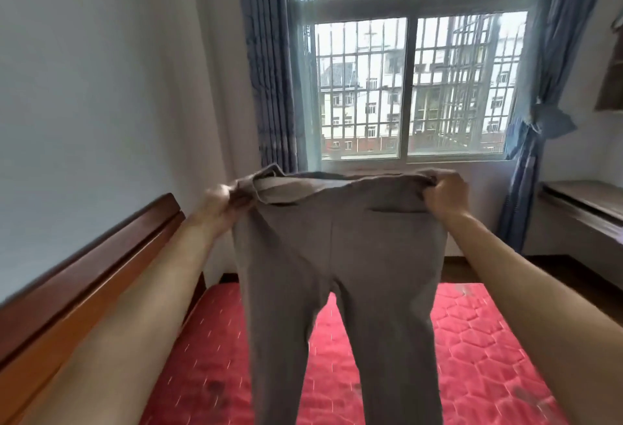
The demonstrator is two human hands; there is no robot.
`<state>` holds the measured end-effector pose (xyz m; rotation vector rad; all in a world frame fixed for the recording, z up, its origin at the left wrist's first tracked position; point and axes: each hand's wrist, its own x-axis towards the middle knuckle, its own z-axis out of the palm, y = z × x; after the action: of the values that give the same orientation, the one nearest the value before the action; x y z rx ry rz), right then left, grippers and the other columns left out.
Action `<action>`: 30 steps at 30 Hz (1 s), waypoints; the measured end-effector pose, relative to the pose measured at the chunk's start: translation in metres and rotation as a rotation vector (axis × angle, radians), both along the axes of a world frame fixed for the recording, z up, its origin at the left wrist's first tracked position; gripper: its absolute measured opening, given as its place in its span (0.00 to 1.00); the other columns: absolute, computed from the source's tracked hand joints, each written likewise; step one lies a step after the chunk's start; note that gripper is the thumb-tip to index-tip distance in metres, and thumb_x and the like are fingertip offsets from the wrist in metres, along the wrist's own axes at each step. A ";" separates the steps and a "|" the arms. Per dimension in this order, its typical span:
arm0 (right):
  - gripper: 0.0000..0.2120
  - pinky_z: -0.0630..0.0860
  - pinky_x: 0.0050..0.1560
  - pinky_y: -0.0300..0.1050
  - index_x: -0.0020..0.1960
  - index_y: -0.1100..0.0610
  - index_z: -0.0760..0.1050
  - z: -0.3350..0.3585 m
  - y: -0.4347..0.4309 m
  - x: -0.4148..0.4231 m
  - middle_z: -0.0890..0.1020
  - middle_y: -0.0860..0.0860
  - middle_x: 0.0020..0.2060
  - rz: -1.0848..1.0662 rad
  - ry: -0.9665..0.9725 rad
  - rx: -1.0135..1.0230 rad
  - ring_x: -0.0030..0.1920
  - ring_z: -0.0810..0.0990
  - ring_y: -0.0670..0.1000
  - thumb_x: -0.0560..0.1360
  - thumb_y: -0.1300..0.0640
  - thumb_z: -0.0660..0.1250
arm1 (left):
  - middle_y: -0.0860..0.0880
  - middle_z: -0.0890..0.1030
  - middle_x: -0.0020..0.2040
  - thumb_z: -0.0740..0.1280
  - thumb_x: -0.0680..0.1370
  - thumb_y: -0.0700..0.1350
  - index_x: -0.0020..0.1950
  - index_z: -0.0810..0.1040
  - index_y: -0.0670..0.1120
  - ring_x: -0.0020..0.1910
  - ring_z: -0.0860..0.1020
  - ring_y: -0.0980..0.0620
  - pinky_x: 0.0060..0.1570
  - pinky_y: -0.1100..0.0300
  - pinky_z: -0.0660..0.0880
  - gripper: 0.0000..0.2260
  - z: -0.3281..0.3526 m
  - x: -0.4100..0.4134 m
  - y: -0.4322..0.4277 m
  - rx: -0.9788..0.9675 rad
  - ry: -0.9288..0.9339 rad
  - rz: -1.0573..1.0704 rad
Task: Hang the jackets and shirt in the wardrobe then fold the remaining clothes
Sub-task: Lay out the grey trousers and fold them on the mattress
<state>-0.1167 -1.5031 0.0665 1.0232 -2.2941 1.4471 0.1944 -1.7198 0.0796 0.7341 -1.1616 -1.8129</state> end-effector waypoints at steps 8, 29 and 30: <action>0.20 0.73 0.61 0.44 0.58 0.56 0.83 0.039 -0.029 0.011 0.85 0.58 0.53 0.025 0.153 -0.142 0.58 0.82 0.58 0.70 0.70 0.66 | 0.47 0.80 0.37 0.50 0.83 0.35 0.45 0.73 0.43 0.37 0.82 0.52 0.41 0.55 0.80 0.14 0.039 0.018 -0.033 -0.092 0.114 0.023; 0.24 0.72 0.48 0.36 0.45 0.50 0.87 -0.510 0.221 0.189 0.87 0.44 0.40 0.322 -0.077 0.370 0.43 0.78 0.44 0.55 0.68 0.66 | 0.37 0.85 0.50 0.58 0.82 0.40 0.62 0.77 0.33 0.41 0.85 0.41 0.39 0.43 0.83 0.15 -0.529 0.220 0.248 0.739 -0.414 0.119; 0.24 0.73 0.48 0.39 0.45 0.49 0.87 -0.539 0.243 0.202 0.86 0.42 0.40 0.330 -0.100 0.424 0.43 0.80 0.45 0.55 0.68 0.66 | 0.36 0.85 0.49 0.59 0.82 0.39 0.64 0.76 0.32 0.39 0.85 0.40 0.37 0.43 0.83 0.14 -0.561 0.234 0.272 0.773 -0.506 0.151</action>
<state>0.0850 -1.2602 -0.4727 1.5408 -2.6731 1.1544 0.4284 -1.4480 -0.4809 1.7506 -0.6284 -1.9959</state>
